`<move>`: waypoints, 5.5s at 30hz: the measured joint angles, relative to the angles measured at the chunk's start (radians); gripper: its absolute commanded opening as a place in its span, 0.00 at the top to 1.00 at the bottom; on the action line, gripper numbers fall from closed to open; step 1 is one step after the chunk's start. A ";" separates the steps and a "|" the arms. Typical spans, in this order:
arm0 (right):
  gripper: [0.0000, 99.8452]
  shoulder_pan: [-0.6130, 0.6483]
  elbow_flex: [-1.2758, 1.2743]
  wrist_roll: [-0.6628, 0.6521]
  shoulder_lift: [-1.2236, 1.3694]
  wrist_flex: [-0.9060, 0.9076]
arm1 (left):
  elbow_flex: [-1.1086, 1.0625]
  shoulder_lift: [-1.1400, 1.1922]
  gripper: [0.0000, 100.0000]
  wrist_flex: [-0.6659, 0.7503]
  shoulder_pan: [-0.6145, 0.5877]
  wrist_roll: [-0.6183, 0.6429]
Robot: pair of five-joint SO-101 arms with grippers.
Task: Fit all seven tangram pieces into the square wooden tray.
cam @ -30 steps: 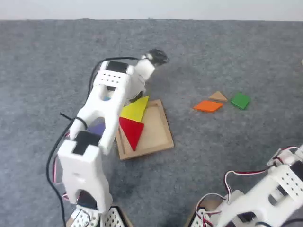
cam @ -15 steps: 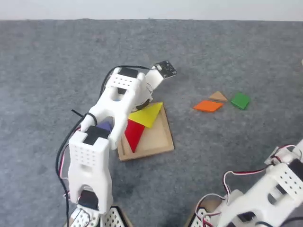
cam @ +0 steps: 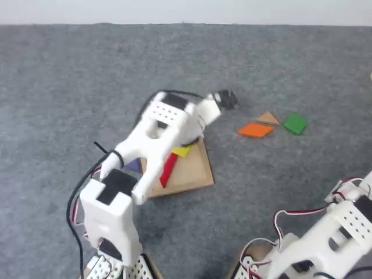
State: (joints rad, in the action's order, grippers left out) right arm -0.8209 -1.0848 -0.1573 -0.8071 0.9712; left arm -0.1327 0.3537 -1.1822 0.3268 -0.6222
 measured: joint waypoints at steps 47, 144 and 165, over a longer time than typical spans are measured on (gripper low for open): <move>0.62 0.000 0.000 0.000 0.000 0.000 | 0.354 0.256 0.98 0.009 -0.008 0.058; 0.62 0.020 0.000 0.000 0.000 0.000 | 0.094 -0.195 0.98 -0.054 -0.137 0.138; 0.62 0.806 0.410 -0.043 0.181 0.269 | -0.674 -0.588 0.90 0.330 -0.532 0.456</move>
State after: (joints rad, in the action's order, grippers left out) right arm -0.0153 -0.6751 -0.2002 -0.6260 1.2398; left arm -0.8063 -0.2340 -0.8523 -0.2056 -0.1665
